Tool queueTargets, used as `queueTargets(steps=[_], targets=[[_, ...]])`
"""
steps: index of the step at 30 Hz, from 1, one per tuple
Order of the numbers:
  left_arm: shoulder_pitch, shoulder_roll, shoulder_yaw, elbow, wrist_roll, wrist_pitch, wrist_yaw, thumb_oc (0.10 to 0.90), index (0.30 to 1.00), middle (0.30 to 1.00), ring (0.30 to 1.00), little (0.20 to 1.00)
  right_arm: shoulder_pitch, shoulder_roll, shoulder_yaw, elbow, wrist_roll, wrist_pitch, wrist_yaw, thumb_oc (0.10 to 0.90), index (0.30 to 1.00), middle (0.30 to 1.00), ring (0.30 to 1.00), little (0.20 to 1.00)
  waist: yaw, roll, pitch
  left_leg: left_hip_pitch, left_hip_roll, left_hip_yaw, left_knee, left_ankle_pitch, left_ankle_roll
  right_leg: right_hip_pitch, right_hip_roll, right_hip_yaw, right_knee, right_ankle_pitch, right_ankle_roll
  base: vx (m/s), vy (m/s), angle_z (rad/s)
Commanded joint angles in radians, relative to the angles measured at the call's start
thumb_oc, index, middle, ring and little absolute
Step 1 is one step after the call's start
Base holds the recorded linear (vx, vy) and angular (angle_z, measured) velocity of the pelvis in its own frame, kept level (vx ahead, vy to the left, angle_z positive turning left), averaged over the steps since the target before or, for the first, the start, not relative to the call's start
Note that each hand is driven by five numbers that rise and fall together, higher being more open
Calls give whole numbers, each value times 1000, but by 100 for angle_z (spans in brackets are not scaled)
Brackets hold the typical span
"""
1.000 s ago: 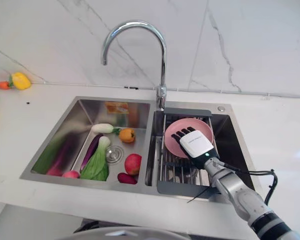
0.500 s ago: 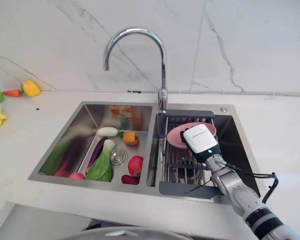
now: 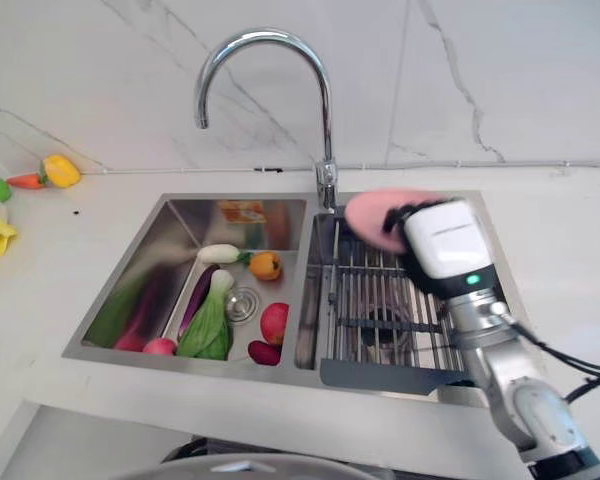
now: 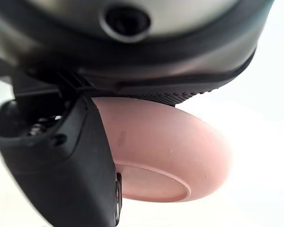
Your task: Place the dishes in the dishwasher.
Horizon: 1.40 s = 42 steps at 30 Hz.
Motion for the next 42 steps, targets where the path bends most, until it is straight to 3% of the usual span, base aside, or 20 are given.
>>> queueTargets(steps=[1, 3, 6, 7, 9, 10, 12, 14, 16, 17, 18, 19, 20, 22, 24, 26, 27, 31, 35, 42], targets=[[28, -45, -109, 80, 72, 33, -14, 800, 900, 900, 900, 900, -178, -55, -128, -89, 44, 28, -71, 400, 300, 300, 300, 300, 23, -91, -15, 46, 99, 48, 10, -41, -83, -11, -156, 46, 12, 11, 150, -39, 50, -34], [27, -54, -95, 67, 101, 41, 8, 800, 900, 900, 900, 900, -89, -98, -278, -147, 48, 42, -40, 400, 300, 300, 300, 300, -28, -97, -11, 63, 83, 105, 10, -58, -62, -64, -162, 125, 12, 44, 167, -51, 90, -72], [11, -56, -103, 55, 121, 52, 21, 800, 900, 900, 900, 900, -1, -101, -376, -174, 58, 44, -34, 400, 300, 300, 300, 300, -57, -103, -11, 62, 63, 116, 10, -69, -48, -83, -169, 167, 12, 63, 176, -22, 91, -105], [-13, -53, -114, 37, 134, 58, 31, 800, 900, 900, 900, 900, 77, -86, -456, -198, 61, 44, -42, 400, 300, 300, 300, 300, -104, -113, -1, 51, 51, 131, 10, -75, -39, -126, -174, 210, 12, 99, 194, -50, 104, -35], [-13, -53, -116, 37, 134, 58, 31, 800, 900, 900, 900, 900, 79, -85, -459, -199, 61, 44, -42, 400, 300, 300, 300, 300, -101, -113, -3, 48, 50, 133, 10, -74, -39, -129, -174, 212, 12, 100, 194, -125, 53, -17], [-51, -40, -111, 9, 110, 55, 33, 800, 900, 900, 900, 900, 61, -87, -454, -183, 63, 35, -27, 400, 300, 300, 300, 300, -137, -121, 14, 19, 59, 181, 10, -86, -34, -238, -153, 253, 12, 153, 210, -294, 34, -38], [-76, -12, -106, -2, 97, 46, 30, 800, 900, 900, 900, 900, 14, -83, -392, -160, 74, 14, -9, 400, 300, 300, 300, 300, -138, -133, 15, -21, 92, 265, 10, -56, -37, -312, -123, 273, 12, 176, 210, -296, -38, -89], [-87, 8, -91, 7, 95, 44, 27, 800, 900, 900, 900, 900, -21, -76, -350, -145, 78, 12, 4, 400, 300, 300, 300, 300, -119, -140, 16, -38, 110, 306, 10, -39, -37, -314, -124, 247, 12, 168, 210, -241, -104, -209], [-133, 56, -3, 82, 93, 58, 28, 800, 900, 900, 900, 900, -137, -77, -199, -90, 77, 15, 25, 400, 300, 300, 300, 300, -33, -164, 12, -27, 144, 406, 10, 0, -35, -188, -217, 72, 33, 129, 206, -353, -207, -198], [-137, 64, 12, 81, 87, 55, 16, 800, 900, 900, 900, 900, -168, -89, -174, -75, 59, 22, 27, 400, 300, 300, 300, 300, 1, -162, 5, -26, 154, 403, 13, -9, -43, -134, -255, 36, 61, 104, 210, -245, -168, -166], [-137, 64, 15, 81, 86, 55, 14, 800, 900, 900, 900, 900, -177, -91, -165, -69, 56, 23, 25, 400, 300, 300, 300, 300, -5, -166, 16, -27, 154, 424, 13, 14, -37, -137, -257, 28, 69, 112, 206, -182, -136, -148], [-136, 67, 14, 80, 87, 44, 6, 800, 900, 900, 900, 900, -217, -111, -141, -61, 31, 30, 31, 400, 300, 300, 300, 300, 20, -170, 17, -36, 158, 431, 21, 28, -37, -103, -295, 17, 127, 115, 206, -220, -131, -92], [-129, 74, 25, 87, 90, 37, 1, 800, 900, 900, 900, 900, -225, -118, -134, -58, 17, 34, 43, 400, 300, 300, 300, 300, 35, -179, 12, -44, 158, 438, 26, 37, -37, -62, -299, 16, 141, 95, 208, -164, -301, -60], [-83, 90, 86, 112, 79, 17, 4, 800, 900, 900, 900, 900, -239, -76, -130, -94, 16, 75, 40, 400, 300, 300, 300, 300, 92, -198, -16, -56, 206, 468, 33, 92, -80, -13, -269, -96, 24, 48, 210, -64, -339, -45], [-80, 96, 110, 121, 77, 16, -5, 800, 900, 900, 900, 900, -254, -65, -123, -108, 19, 79, 59, 400, 300, 300, 300, 300, 97, -198, -19, -51, 220, 473, 33, 100, -93, -26, -261, -110, 16, 49, 210, -4, -205, -68], [-73, 96, 119, 137, 92, 17, 0, 800, 900, 900, 900, 900, -224, -72, -156, -120, 16, 88, 74, 400, 300, 300, 300, 300, 95, -190, -20, -52, 236, 466, 29, 116, -108, -28, -241, -90, 12, 31, 210, 43, -224, -28], [-66, 83, 148, 159, 117, 10, 6, 800, 900, 900, 900, 900, -111, -89, -263, -169, -12, 94, 72, 400, 300, 300, 300, 300, 63, -163, -10, -47, 271, 440, 29, 153, -137, 6, -206, -103, 12, -8, 201, 49, -265, 21], [-48, 50, 145, 145, 115, -21, 27, 800, 900, 900, 900, 900, 59, -35, -370, -191, 9, 102, 26, 400, 300, 300, 300, 300, 32, -121, 16, -49, 313, 409, 25, 200, -164, 36, -150, -111, 12, -53, 178, 17, -162, 41], [-38, 28, 143, 152, 132, -21, 44, 800, 900, 900, 900, 900, 160, 39, -364, -186, 29, 93, 16, 400, 300, 300, 300, 300, 2, -92, 23, -32, 341, 415, 16, 218, -176, 54, -129, -127, 12, -65, 170, -7, -80, -6], [-41, 24, 124, 135, 147, -36, 54, 800, 900, 900, 900, 900, 200, 114, -260, -43, 16, 111, -77, 400, 300, 300, 300, 300, -21, -76, 13, -4, 330, 424, 16, 198, -173, 64, -140, -133, 12, -59, 172, 6, -6, -2]])
